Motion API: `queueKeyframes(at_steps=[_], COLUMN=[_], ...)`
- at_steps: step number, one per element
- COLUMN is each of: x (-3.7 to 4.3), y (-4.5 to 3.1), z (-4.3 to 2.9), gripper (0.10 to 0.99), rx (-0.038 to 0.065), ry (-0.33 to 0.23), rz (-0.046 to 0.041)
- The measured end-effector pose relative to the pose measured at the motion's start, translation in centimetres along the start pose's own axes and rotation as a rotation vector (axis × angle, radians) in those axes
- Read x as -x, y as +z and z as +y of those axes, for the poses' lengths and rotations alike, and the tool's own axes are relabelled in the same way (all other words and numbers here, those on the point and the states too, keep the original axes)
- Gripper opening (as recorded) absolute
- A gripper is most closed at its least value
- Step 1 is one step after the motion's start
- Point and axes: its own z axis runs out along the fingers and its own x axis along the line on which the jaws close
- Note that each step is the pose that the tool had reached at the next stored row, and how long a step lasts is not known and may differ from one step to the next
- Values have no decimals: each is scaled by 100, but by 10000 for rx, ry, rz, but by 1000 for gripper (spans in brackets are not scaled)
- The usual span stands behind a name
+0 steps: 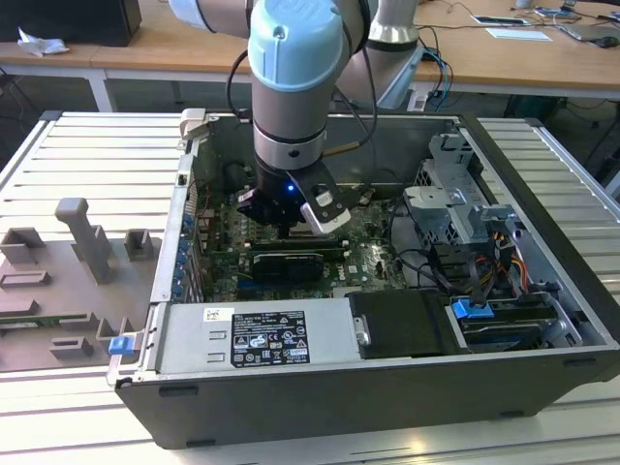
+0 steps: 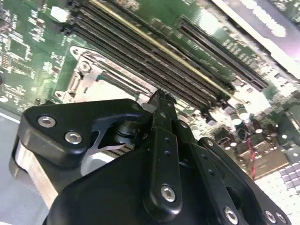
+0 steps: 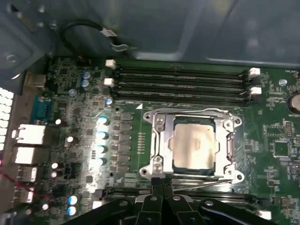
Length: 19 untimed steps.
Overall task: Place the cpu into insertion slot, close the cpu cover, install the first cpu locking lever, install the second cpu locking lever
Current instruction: 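Install the second cpu locking lever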
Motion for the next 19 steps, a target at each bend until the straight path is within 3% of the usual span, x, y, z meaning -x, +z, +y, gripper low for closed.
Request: queueKeyframes(at_steps=[1, 4, 8, 10, 14, 15, 19], x=[-20, -67, -69, -73, -82, -86, -91], y=[-1, 33, 98, 119, 148, 158, 192], z=[-4, -13, -27, -32, -37, -38, -44], gripper=[106, 106, 106, 106, 106, 106, 106], rx=[20, 211, 223, 280, 483, 581, 725], ry=[-4, -67, -98, -123, -164, -178, -204], rz=[-1, 0, 8, 12, 5, 0, -12])
